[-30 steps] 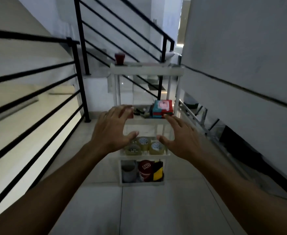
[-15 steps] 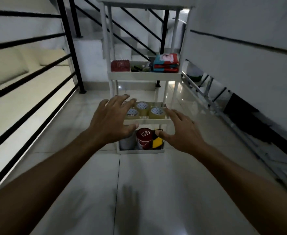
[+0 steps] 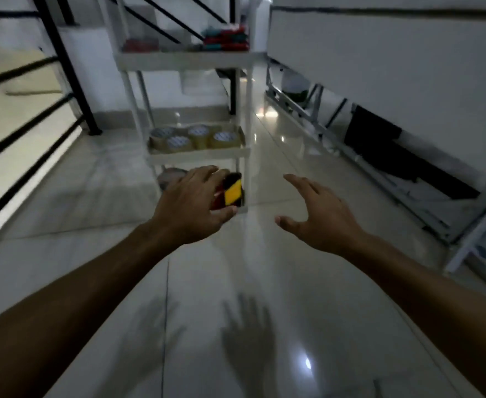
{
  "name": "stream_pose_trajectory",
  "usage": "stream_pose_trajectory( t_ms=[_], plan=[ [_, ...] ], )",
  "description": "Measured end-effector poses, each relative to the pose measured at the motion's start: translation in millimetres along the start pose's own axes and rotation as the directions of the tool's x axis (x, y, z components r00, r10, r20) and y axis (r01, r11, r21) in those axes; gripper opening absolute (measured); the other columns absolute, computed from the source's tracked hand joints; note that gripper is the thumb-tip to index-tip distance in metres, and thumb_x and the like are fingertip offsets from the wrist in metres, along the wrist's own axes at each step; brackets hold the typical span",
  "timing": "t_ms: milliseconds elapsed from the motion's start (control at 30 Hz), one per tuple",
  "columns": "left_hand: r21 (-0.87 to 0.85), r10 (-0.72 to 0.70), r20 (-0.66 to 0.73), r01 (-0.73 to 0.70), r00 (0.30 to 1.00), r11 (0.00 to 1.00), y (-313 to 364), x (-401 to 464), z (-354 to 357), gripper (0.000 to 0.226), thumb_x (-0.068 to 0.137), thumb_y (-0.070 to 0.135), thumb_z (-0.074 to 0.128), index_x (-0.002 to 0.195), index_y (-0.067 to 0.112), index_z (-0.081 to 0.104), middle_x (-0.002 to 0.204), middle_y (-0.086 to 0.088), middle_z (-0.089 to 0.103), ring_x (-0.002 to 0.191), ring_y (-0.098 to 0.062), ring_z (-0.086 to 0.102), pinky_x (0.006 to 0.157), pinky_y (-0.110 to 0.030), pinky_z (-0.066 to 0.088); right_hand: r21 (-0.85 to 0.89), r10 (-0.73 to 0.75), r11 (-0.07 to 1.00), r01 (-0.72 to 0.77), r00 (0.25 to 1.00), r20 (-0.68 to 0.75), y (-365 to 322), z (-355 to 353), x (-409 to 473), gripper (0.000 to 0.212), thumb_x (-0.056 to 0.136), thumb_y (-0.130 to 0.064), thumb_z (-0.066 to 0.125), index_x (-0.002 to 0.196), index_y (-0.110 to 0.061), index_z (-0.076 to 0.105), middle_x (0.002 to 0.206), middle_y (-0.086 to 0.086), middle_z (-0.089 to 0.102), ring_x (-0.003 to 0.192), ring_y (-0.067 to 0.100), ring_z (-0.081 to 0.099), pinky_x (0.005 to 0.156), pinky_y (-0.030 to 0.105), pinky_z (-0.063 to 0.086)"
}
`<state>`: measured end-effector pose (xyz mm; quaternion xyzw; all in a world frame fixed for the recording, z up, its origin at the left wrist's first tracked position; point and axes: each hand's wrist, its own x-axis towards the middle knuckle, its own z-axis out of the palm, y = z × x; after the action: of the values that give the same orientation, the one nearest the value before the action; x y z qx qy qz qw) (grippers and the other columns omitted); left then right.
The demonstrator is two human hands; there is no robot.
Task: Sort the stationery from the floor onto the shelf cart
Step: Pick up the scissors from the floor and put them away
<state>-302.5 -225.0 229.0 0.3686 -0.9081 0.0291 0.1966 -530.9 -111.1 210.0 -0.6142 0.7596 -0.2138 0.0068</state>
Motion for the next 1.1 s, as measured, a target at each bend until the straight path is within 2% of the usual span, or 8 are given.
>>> stream_pose_trajectory(
  t_ms=[167, 400, 600, 667, 800, 900, 967, 1100],
  plan=[
    [-0.081, 0.107, 0.147, -0.096, 0.983, 0.992, 54.5, -15.0, 73.7, 0.076, 0.085, 0.06, 0.054, 0.147, 0.021, 0.034, 0.151, -0.005, 0.038, 0.136, -0.025, 0.037, 0.108, -0.041, 0.035, -0.035, 0.155, 0.988, -0.152, 0.981, 0.115, 68.5, 32.8, -68.1, 0.085, 0.082, -0.061, 0.062, 0.15, -0.04, 0.015, 0.157, -0.002, 0.028, 0.141, 0.022, 0.029, 0.112, 0.046, 0.03],
    [-0.247, 0.204, 0.284, -0.134, 0.937, 0.96, 124.5, -59.8, 164.9, 0.069, 0.087, 0.06, 0.051, 0.144, 0.023, 0.037, 0.147, -0.005, 0.042, 0.13, -0.026, 0.044, 0.101, -0.044, 0.039, 0.006, 0.384, 0.914, -0.405, 0.87, 0.31, 134.5, 80.3, -164.4, 0.086, 0.084, -0.058, 0.062, 0.152, -0.039, 0.014, 0.159, -0.003, 0.024, 0.142, 0.023, 0.026, 0.113, 0.046, 0.028],
    [-0.361, 0.367, 0.439, -0.213, 0.82, 0.908, 165.9, -124.3, 215.1, 0.067, 0.088, 0.056, 0.053, 0.144, 0.022, 0.038, 0.147, -0.003, 0.042, 0.128, -0.024, 0.046, 0.1, -0.039, 0.039, 0.121, 0.536, 0.768, -0.629, 0.734, 0.417, 147.2, 108.6, -244.8, 0.083, 0.081, -0.048, 0.069, 0.149, -0.036, 0.022, 0.145, 0.003, 0.04, 0.129, 0.023, 0.041, 0.105, 0.043, 0.039],
    [-0.372, 0.39, 0.471, -0.223, 0.791, 0.901, 173.6, -133.9, 224.2, 0.067, 0.088, 0.057, 0.052, 0.145, 0.023, 0.037, 0.149, -0.001, 0.04, 0.131, -0.022, 0.044, 0.102, -0.037, 0.038, 0.057, 0.613, 0.721, -0.691, 0.673, 0.413, 152.2, 113.2, -268.3, 0.078, 0.078, -0.046, 0.072, 0.143, -0.033, 0.03, 0.133, 0.006, 0.046, 0.12, 0.024, 0.045, 0.096, 0.039, 0.044],
    [-0.376, 0.415, 0.493, -0.243, 0.765, 0.894, 180.5, -139.4, 230.5, 0.067, 0.089, 0.057, 0.05, 0.146, 0.024, 0.035, 0.15, 0.001, 0.038, 0.133, -0.02, 0.041, 0.104, -0.036, 0.035, -0.092, 0.759, 0.562, -0.822, 0.469, 0.451, 161.6, 122.9, -297.6, 0.082, 0.074, -0.053, 0.074, 0.134, -0.012, 0.036, 0.128, 0.012, 0.047, 0.114, 0.027, 0.049, 0.087, 0.035, 0.049],
    [-0.364, 0.413, 0.49, -0.25, 0.768, 0.897, 181.9, -136.2, 232.1, 0.067, 0.089, 0.057, 0.05, 0.146, 0.024, 0.034, 0.15, 0.001, 0.039, 0.133, -0.02, 0.041, 0.104, -0.036, 0.034, -0.131, 0.77, 0.528, -0.839, 0.408, 0.491, 162.0, 133.2, -302.8, 0.077, 0.074, -0.06, 0.071, 0.122, -0.007, 0.043, 0.117, 0.01, 0.055, 0.099, 0.024, 0.056, 0.068, 0.028, 0.045],
    [-0.349, 0.405, 0.496, -0.251, 0.768, 0.903, 181.2, -133.8, 232.0, 0.067, 0.089, 0.057, 0.049, 0.146, 0.025, 0.033, 0.15, 0.001, 0.039, 0.133, -0.019, 0.04, 0.105, -0.036, 0.034, -0.139, 0.768, 0.535, -0.833, 0.412, 0.49, 156.8, 140.6, -302.4, 0.072, 0.076, -0.06, 0.07, 0.117, -0.006, 0.047, 0.112, 0.01, 0.058, 0.095, 0.024, 0.06, 0.067, 0.03, 0.049],
    [-0.327, 0.386, 0.505, -0.243, 0.772, 0.913, 174.0, -131.2, 231.3, 0.066, 0.09, 0.056, 0.048, 0.146, 0.025, 0.033, 0.149, 0.001, 0.039, 0.133, -0.019, 0.04, 0.105, -0.037, 0.036, -0.109, 0.72, 0.644, -0.757, 0.553, 0.419, 143.0, 155.2, -298.6, 0.035, 0.089, -0.04, 0.061, 0.101, -0.007, 0.055, 0.103, 0.011, 0.063, 0.088, 0.025, 0.061, 0.07, 0.031, 0.051]
  ],
)
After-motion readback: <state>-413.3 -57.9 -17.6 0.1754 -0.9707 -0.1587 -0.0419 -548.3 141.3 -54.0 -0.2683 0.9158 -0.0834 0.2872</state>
